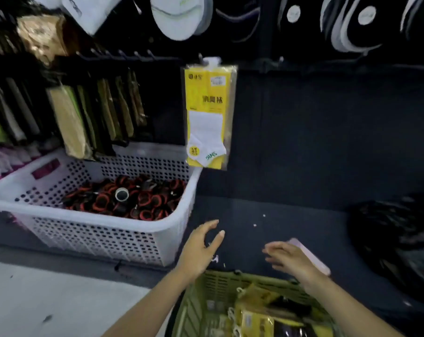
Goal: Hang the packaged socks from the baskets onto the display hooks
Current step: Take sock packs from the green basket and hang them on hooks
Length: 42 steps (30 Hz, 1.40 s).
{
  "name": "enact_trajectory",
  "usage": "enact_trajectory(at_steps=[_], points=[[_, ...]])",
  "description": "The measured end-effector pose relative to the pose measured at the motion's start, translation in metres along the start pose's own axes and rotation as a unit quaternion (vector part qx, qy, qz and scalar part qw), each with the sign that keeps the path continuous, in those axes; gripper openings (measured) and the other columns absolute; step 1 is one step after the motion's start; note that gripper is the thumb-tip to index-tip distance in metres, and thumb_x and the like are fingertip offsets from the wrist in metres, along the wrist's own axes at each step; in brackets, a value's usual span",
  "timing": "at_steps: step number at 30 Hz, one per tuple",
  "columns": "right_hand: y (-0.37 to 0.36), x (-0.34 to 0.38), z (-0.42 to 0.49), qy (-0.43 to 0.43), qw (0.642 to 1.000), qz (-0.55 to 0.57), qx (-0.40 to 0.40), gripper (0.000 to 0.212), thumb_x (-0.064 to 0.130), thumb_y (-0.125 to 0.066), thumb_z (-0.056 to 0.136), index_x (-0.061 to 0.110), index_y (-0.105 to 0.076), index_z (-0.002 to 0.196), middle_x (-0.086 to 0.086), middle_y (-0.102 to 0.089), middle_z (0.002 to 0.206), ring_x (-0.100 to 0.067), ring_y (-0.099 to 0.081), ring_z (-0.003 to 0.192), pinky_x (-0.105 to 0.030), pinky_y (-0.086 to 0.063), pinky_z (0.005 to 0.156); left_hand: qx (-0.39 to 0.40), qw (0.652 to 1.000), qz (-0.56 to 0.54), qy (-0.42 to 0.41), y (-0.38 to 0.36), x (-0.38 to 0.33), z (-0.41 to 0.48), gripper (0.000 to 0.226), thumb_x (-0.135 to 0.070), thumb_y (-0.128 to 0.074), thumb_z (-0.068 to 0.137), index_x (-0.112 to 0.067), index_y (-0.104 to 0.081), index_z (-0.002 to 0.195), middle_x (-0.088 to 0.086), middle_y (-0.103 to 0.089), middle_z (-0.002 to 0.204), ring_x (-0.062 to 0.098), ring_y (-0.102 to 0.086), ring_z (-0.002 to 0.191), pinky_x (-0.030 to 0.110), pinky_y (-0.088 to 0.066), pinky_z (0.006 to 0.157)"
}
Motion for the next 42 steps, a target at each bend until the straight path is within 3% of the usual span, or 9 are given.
enact_trajectory(at_steps=[4,6,10,16,22,30,36,40,42], points=[[0.042,-0.121,-0.023,-0.090,0.991,-0.084,-0.048,0.011,0.007,-0.066,0.086,0.001,-0.067,0.095,-0.013,-0.065,0.091,-0.022,-0.060,0.082,-0.022,-0.040,0.063,0.082,0.995,-0.005,0.059,-0.077,0.042,-0.046,0.040,-0.037,-0.059,0.091,-0.021,-0.054,0.127,-0.013,-0.055,0.117,0.003,-0.050,0.114,0.007,-0.035,0.092],[0.062,-0.170,-0.031,-0.119,0.979,-0.116,-0.114,0.025,0.009,-0.071,0.083,-0.008,-0.068,0.101,-0.017,-0.067,0.097,-0.027,-0.061,0.093,-0.024,-0.037,0.065,0.112,0.986,-0.025,0.122,-0.111,0.069,-0.071,0.028,-0.033,-0.060,0.091,-0.022,-0.058,0.117,-0.011,-0.060,0.108,0.009,-0.055,0.108,0.001,-0.037,0.084],[0.078,-0.225,-0.037,-0.174,0.968,-0.109,-0.143,0.043,0.013,-0.073,0.081,-0.011,-0.060,0.115,-0.026,-0.063,0.116,-0.034,-0.060,0.110,-0.036,-0.045,0.082,0.192,0.945,-0.023,0.264,-0.155,0.117,-0.118,0.051,-0.042,-0.052,0.094,-0.015,-0.047,0.136,0.005,-0.053,0.133,0.026,-0.049,0.126,0.039,-0.040,0.106],[0.068,-0.246,-0.046,-0.257,0.959,-0.066,-0.101,0.065,0.030,-0.070,0.085,0.005,-0.040,0.137,-0.015,-0.047,0.138,-0.031,-0.050,0.119,-0.031,-0.041,0.083,0.269,0.904,0.019,0.330,-0.174,0.137,-0.150,0.065,-0.053,-0.037,0.095,-0.016,-0.028,0.148,0.010,-0.035,0.151,0.028,-0.035,0.138,0.040,-0.028,0.114],[0.055,-0.250,-0.037,-0.256,0.959,-0.083,-0.084,0.082,0.030,-0.067,0.088,0.004,-0.019,0.149,-0.015,-0.025,0.154,-0.033,-0.031,0.139,-0.039,-0.034,0.109,0.231,0.903,-0.017,0.363,-0.172,0.138,-0.141,0.064,-0.048,-0.036,0.098,-0.015,-0.021,0.150,0.010,-0.022,0.157,0.029,-0.027,0.141,0.040,-0.025,0.113],[0.051,-0.260,-0.024,-0.281,0.951,-0.014,-0.126,0.095,0.037,-0.070,0.084,0.004,-0.011,0.151,-0.015,-0.019,0.157,-0.033,-0.026,0.142,-0.041,-0.029,0.111,0.253,0.889,0.006,0.381,-0.173,0.149,-0.136,0.064,-0.052,-0.035,0.097,-0.015,-0.024,0.149,0.010,-0.021,0.157,0.031,-0.025,0.142,0.044,-0.024,0.112],[0.054,-0.268,-0.021,-0.267,0.950,0.026,-0.157,0.089,0.023,-0.073,0.083,0.008,-0.017,0.150,-0.014,-0.027,0.153,-0.034,-0.032,0.137,-0.042,-0.033,0.106,0.253,0.881,-0.007,0.400,-0.180,0.152,-0.132,0.063,-0.051,-0.035,0.097,-0.016,-0.027,0.149,0.010,-0.026,0.155,0.029,-0.030,0.139,0.041,-0.027,0.110],[0.053,-0.264,-0.017,-0.249,0.961,0.020,-0.123,0.096,0.028,-0.074,0.082,0.007,-0.011,0.152,-0.013,-0.020,0.157,-0.033,-0.025,0.142,-0.043,-0.030,0.110,0.246,0.873,-0.025,0.421,-0.182,0.157,-0.131,0.066,-0.052,-0.037,0.096,-0.015,-0.025,0.149,0.010,-0.025,0.155,0.031,-0.030,0.139,0.044,-0.027,0.111],[0.051,-0.261,-0.014,-0.236,0.967,0.002,-0.097,0.088,0.026,-0.075,0.080,0.003,-0.024,0.148,-0.013,-0.036,0.148,-0.033,-0.033,0.138,-0.042,-0.034,0.109,0.229,0.870,-0.032,0.436,-0.180,0.161,-0.130,0.066,-0.052,-0.038,0.096,-0.015,-0.025,0.149,0.012,-0.027,0.155,0.032,-0.031,0.139,0.045,-0.029,0.111]])
Point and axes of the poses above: each hand's wrist, its own z-axis towards the middle knuckle, its own y-axis out of the back of the hand, x = y × z, the point moved 5 cm from there along z, towards the middle knuckle
